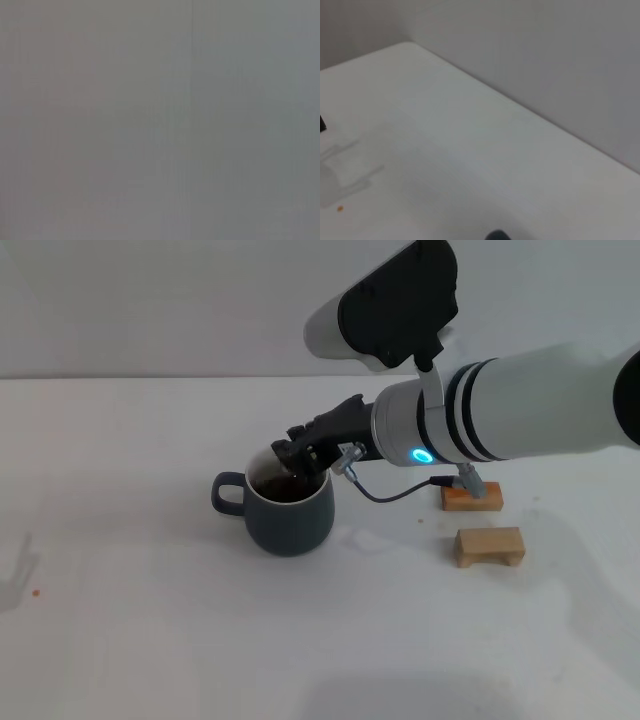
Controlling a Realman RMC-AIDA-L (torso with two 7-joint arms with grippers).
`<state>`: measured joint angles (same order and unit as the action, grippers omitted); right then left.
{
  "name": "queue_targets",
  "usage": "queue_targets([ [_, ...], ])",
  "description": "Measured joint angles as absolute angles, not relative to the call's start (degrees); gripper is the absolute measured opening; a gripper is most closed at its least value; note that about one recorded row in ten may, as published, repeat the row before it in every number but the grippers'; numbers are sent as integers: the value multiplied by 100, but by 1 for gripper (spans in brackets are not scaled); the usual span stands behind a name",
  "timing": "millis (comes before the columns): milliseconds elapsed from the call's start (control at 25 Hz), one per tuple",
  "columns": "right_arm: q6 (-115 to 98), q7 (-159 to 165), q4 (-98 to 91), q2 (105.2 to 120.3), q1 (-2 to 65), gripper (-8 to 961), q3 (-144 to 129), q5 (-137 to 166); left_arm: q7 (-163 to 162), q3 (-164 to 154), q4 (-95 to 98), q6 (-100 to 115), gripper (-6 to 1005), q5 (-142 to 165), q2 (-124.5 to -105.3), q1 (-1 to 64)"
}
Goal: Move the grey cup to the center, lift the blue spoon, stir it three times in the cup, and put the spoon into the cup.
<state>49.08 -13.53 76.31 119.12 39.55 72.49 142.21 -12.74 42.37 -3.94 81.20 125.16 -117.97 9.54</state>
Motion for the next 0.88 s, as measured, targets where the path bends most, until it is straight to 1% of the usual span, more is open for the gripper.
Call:
queue_targets([
  [40,4869,-1355,7648,11910,3946,140,7234,14221,-1274,4236,-387,8120,855,12516,-11796,964],
  [240,4832,-1358,7746,11909,3897,378,7199,14219,-1274,4231,-378,8121,855,12516,-11787,983],
  [320,4778,-1358,7785,11909,3861,402,7200,14221,-1274,4231,-377,8121,855,12516,-11786,984],
  [400,4445,-1437,7921,11906,3689,426,7180,14283,-1275,4238,-378,8124,856,12516,-11786,984],
  [480,3461,-1813,8126,11913,3163,450,7078,14385,-1274,4256,-377,8144,856,12515,-11785,979],
  [520,3461,-1813,8126,11913,3163,463,7078,14385,-1274,4256,-377,8144,856,12515,-11785,979],
  [560,2290,-2177,8239,11912,2615,475,6825,14403,-1274,4263,-380,8161,856,12513,-11784,975],
  [600,2290,-2177,8239,11912,2615,487,6825,14403,-1274,4263,-380,8161,856,12513,-11784,975],
  [720,-184,-2751,8143,11911,1717,523,6199,14417,-1275,4270,-381,8172,856,12502,-11779,970],
  [800,-1803,-2914,7818,11913,1302,523,5790,14426,-1274,4272,-387,8174,856,12497,-11778,969],
  [840,-3082,-2957,7431,11915,988,523,5437,14427,-1274,4274,-392,8175,856,12494,-11778,969],
  [880,-3082,-2957,7431,11915,988,523,5437,14427,-1274,4276,-395,8175,856,12488,-11777,968],
])
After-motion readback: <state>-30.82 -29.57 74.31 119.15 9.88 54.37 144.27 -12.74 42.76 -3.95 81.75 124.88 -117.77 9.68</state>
